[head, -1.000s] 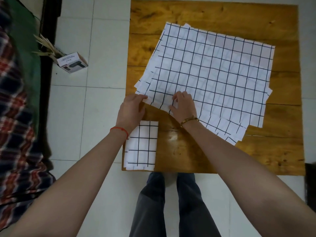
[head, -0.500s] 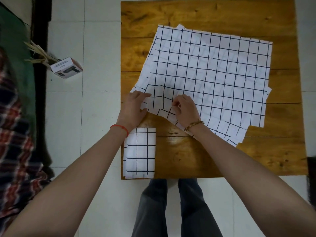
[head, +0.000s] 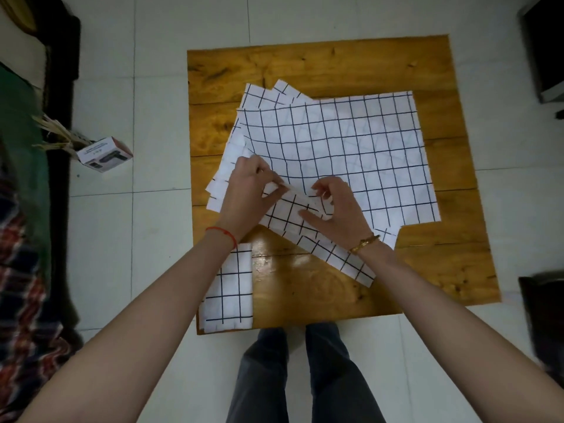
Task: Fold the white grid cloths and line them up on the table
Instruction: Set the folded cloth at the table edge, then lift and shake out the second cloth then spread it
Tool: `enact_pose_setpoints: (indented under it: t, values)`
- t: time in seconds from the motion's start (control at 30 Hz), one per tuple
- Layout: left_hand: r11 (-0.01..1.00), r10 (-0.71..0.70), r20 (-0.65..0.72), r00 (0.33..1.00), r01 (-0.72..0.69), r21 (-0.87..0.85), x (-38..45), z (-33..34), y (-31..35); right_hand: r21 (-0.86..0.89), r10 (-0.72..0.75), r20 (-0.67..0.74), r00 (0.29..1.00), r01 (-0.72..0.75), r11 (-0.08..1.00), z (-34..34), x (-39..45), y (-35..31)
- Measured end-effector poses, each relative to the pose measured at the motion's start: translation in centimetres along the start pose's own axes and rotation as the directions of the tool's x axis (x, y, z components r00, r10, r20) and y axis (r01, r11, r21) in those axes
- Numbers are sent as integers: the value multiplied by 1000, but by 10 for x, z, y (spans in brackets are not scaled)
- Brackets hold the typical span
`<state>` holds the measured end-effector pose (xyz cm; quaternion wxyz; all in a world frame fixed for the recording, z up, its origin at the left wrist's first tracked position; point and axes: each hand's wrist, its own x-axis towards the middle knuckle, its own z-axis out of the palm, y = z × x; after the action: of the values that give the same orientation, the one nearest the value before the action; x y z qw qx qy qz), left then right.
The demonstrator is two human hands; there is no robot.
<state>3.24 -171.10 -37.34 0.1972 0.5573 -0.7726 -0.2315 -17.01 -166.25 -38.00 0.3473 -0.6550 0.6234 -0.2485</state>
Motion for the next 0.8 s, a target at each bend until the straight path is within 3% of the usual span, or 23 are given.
enact_pose_setpoints:
  t: [0.17, 0.37, 0.6, 0.8]
  values:
    - [993, 118, 38, 992, -119, 16, 6, -15, 42, -145, -153, -109, 982, 137, 980, -32, 1, -30]
    - [981, 193, 42, 980, -193, 8, 14, -41, 90, -271, -319, -125, 939, 277, 922, -94, -7, -54]
    - [984, 148, 12, 989, -149, 102, 25, -81, 139, -217, -312, -249, 917, 261, 941, -191, -20, -79]
    - [991, 79, -19, 997, -77, 112, 32, -113, 175, -49, -156, -382, 911, 148, 988, -272, -24, -87]
